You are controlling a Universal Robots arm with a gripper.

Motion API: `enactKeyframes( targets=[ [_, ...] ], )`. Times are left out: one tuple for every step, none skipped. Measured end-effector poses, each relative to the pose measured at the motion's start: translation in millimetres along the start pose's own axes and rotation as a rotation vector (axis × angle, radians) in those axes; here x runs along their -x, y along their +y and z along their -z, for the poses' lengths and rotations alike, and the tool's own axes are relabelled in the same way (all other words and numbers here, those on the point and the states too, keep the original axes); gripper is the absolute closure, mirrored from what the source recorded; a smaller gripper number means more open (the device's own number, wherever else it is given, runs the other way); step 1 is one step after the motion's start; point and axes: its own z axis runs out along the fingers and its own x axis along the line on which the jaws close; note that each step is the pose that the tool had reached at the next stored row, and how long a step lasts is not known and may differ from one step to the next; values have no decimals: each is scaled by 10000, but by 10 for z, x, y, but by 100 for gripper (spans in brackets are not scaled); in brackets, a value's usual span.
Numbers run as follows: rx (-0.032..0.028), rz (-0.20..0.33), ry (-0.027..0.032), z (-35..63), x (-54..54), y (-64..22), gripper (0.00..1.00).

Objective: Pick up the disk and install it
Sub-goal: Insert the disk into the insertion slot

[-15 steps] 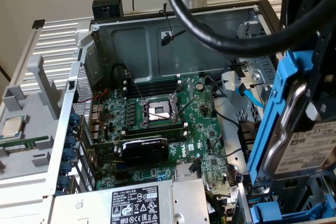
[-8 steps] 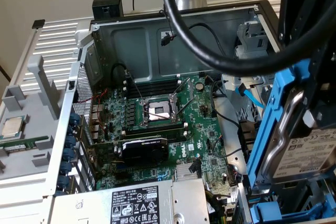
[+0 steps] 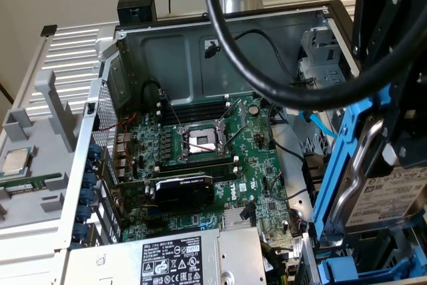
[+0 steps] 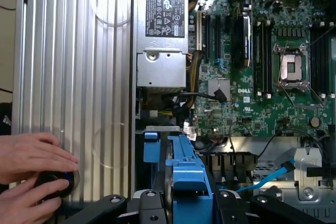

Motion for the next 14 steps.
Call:
enactKeyframes(
  targets=[
    [0, 0, -2, -1, 0, 0, 63],
    [0, 0, -2, -1, 0, 0, 63],
    [0, 0, -2, -1, 0, 0, 63],
    [-1, 0, -5, -4, 0, 4, 63],
    [-2, 0, -6, -8, 0, 8, 63],
    [-1, 1, -5, -10, 0, 8, 63],
    [-1, 1, -3, -13, 0, 8, 63],
    [-1, 1, -3, -16, 0, 8, 63],
    [-1, 1, -2, -18, 0, 8, 63],
    [-1, 0, 0, -20, 0, 9, 63],
    [-1, -2, -1, -22, 0, 8, 63],
    [-1, -1, -1, -23, 0, 7, 63],
    [-1, 0, -1, -23, 0, 7, 63],
    [0, 0, -1, -24, 0, 4, 63]
  ],
)
